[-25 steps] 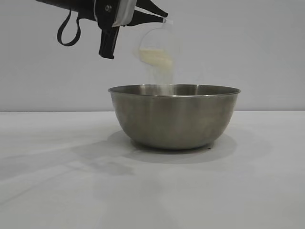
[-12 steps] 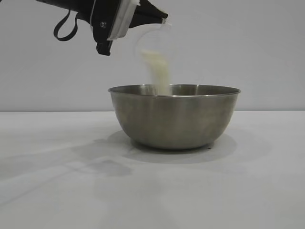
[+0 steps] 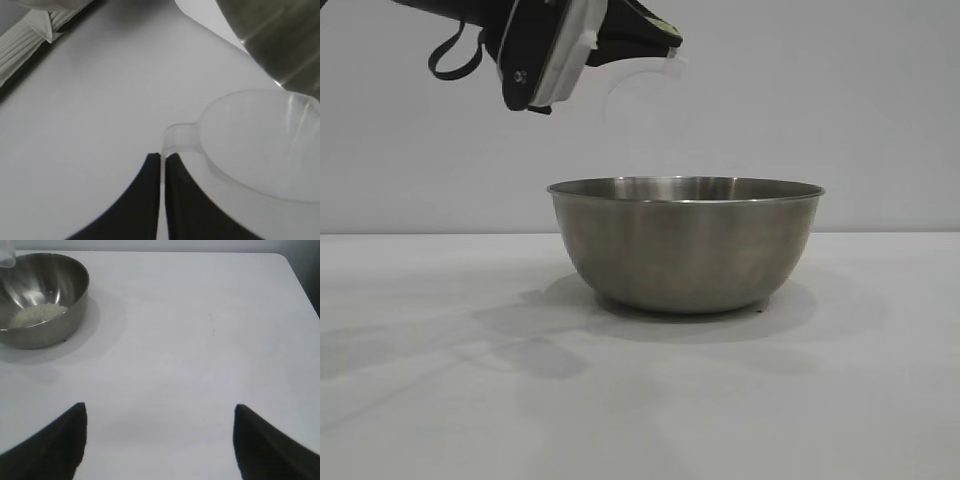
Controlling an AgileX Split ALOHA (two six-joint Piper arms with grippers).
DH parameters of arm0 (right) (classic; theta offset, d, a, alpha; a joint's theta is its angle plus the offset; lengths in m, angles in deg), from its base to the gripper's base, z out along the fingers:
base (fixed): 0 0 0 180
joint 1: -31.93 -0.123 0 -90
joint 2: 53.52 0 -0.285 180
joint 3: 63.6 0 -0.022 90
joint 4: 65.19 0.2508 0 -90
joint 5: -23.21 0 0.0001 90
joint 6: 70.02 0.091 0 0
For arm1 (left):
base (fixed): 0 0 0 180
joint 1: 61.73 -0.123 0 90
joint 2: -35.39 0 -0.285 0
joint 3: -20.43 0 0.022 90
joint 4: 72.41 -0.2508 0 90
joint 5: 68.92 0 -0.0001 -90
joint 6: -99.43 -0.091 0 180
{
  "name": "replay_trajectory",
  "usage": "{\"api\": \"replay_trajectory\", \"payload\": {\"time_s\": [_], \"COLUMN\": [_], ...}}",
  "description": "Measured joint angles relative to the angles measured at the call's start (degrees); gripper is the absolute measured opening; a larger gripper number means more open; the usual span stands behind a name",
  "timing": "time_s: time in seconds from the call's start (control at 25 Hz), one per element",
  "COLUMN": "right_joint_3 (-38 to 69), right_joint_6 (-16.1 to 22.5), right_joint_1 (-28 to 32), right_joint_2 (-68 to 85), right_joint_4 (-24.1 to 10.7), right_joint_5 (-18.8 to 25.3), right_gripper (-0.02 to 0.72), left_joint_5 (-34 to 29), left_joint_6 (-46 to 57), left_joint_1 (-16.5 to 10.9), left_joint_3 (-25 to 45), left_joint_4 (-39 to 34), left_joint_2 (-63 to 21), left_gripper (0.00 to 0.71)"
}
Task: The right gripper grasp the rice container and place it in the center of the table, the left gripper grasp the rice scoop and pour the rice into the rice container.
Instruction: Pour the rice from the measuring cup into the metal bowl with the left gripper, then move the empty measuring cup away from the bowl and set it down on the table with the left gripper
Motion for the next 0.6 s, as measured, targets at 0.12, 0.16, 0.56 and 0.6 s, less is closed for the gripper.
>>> {"api": "replay_trajectory", "payload": {"time_s": [0.12,0.16,0.56,0.6], "right_joint_3": [0.0,0.0,0.0,0.0], "right_joint_6": [0.0,0.0,0.0,0.0], "right_joint_1": [0.0,0.0,0.0,0.0], "right_joint_2": [0.0,0.0,0.0,0.0], "right_joint_4": [0.0,0.0,0.0,0.0], "right_joint_5": [0.0,0.0,0.0,0.0], "right_gripper": [0.514,0.514,0.514,0.514], "left_joint_5": [0.4,0.9,2.7,2.7], "left_joint_6": [-0.1,-0.7,-4.5,-4.5], "left_joint_1": [0.0,0.0,0.0,0.0], "left_joint_3": [0.0,0.0,0.0,0.0], "left_joint_4": [-0.1,-0.1,-2.1,-2.1], "left_joint_2": [0.0,0.0,0.0,0.0], "left_gripper": [0.0,0.0,0.0,0.0]}}
